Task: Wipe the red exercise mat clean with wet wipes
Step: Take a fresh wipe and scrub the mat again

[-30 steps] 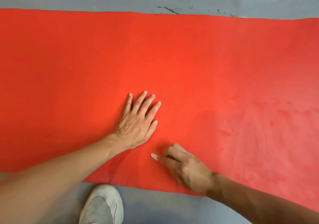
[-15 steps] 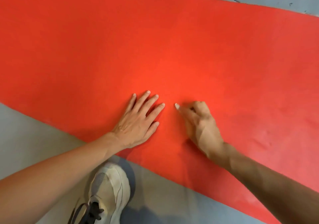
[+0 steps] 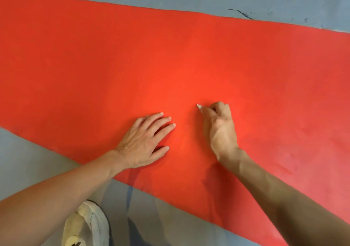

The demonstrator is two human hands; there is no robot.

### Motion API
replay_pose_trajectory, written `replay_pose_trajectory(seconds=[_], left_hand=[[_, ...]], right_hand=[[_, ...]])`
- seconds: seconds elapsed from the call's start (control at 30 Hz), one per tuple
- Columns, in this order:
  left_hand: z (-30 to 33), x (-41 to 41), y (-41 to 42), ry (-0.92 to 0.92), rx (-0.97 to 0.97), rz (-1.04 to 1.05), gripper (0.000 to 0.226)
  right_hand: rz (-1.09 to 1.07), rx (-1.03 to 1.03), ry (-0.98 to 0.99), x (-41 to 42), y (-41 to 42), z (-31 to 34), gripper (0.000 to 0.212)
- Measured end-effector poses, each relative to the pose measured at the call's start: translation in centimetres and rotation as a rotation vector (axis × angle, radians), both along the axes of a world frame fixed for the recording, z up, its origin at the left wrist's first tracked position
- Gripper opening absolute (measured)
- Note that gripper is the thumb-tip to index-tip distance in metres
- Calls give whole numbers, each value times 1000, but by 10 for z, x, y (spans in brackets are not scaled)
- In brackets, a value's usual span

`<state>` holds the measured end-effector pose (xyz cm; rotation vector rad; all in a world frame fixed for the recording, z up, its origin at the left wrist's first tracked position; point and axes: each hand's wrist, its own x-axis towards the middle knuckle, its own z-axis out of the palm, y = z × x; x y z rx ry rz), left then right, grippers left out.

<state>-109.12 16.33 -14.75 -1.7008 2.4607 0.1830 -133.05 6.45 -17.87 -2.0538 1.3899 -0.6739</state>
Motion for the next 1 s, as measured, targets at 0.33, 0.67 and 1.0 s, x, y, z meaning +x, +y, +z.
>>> replay_pose_trajectory(seconds=[0.33,0.67,1.0], left_hand=[[-1,15,21,-54,-26,76,65],[-10,8,24,11,-36,212,63],[0,-20,-19,46,-113,143,61]], right_hand=[[638,-375,56,20,51,5,21],[405,-17,30,47,56,8,23],[-75,-69,101,-18,-42,-2,16]])
